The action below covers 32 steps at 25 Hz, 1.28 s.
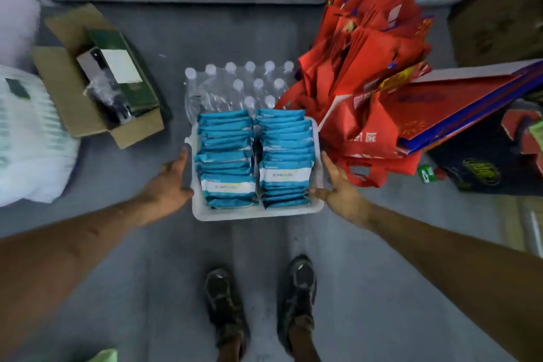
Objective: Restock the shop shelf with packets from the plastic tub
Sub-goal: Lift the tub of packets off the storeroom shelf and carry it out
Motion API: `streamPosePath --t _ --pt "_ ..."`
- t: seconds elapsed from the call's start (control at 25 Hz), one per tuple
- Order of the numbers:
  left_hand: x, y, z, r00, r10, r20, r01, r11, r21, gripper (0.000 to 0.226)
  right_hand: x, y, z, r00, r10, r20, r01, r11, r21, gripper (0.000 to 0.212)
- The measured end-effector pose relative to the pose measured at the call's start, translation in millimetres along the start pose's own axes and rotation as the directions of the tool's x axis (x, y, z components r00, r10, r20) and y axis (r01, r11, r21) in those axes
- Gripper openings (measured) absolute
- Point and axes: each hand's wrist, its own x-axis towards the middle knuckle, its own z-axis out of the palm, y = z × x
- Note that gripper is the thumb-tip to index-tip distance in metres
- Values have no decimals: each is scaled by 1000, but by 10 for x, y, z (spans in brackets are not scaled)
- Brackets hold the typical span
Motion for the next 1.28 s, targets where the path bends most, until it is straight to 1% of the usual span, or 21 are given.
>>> streamPosePath --t 0.04,0.12,0.16,0.24,0.32,0.4,0.52,0.6,0.68,0.72,0.8,0.88,0.92,0.96,1.0,1.04,1.08,1.12,1.16,1.2,1.28 --pt "37 38 5 1000 16 -23 -17 999 -42 106 36 -49 -40 998 -27 -51 27 1000 4 105" --pt "240 -15 196 998 62 -28 -65 992 -107 108 286 28 50 996 2 -84 -7 998 -63 115" --pt "311 9 231 993 100 -61 -108 983 -146 106 366 14 58 996 -5 -95 -2 997 -75 116" --pt "388 2 364 979 128 -158 -155 972 -174 98 426 13 138 987 -75 -142 66 996 -65 111" --pt "417 -11 374 965 138 -221 -187 957 -221 99 464 -36 166 978 -120 -170 109 991 -76 111" --pt "419 48 332 974 110 -200 -158 956 -246 98 477 -109 131 977 -112 -181 91 989 -120 113" --pt "317 115 261 983 42 -181 -90 960 -267 90 362 -278 83 979 -63 -193 29 984 -177 103" --pt "123 148 125 987 23 -160 -66 960 -271 88 191 -375 8 980 -56 -193 10 973 -232 101" --pt "-166 235 -218 986 -16 -167 -36 952 -304 89 -76 -659 -169 979 -61 -194 23 981 -193 100" --pt "-251 206 -183 989 -16 -147 -27 957 -287 91 -152 -656 -134 985 -43 -166 15 986 -165 100" --pt "-699 387 -601 980 4 -197 -51 971 -234 92 -518 -1018 -373 983 -89 -163 73 992 -107 97" --pt "-1249 630 -1111 944 58 -326 -147 955 -258 92 -955 -1462 -640 966 -133 -220 131 991 -22 93" --pt "-1301 712 -1167 926 95 -366 -203 941 -270 95 -977 -1493 -713 958 -142 -250 141 990 -23 90" --pt "-1520 831 -1473 896 118 -428 -259 922 -288 98 -1131 -1742 -927 938 -173 -300 182 983 3 87" --pt "-1907 1047 -1897 875 152 -459 -312 903 -295 98 -1438 -2143 -1165 916 -219 -335 242 970 27 84" --pt "-2174 1179 -2151 852 173 -494 -351 889 -293 96 -1704 -2403 -1371 891 -240 -384 282 958 57 80" --pt "-2611 1374 -2531 811 192 -553 -395 877 -274 91 -2082 -2782 -1635 857 -263 -443 326 942 73 78" --pt "-2925 1535 -2805 795 213 -568 -421 868 -263 85 -2404 -3038 -1845 841 -270 -469 354 930 100 77" --pt "-3303 1741 -3190 762 191 -619 -447 847 -289 78 -2796 -3421 -2176 815 -266 -515 376 919 120 77" --pt "-3308 1795 -3286 733 201 -650 -477 833 -280 73 -2845 -3523 -2276 795 -281 -538 399 910 114 79" --pt "-4080 2235 -3785 657 218 -721 -526 818 -232 73 -3582 -4016 -2766 741 -322 -590 473 873 117 82"
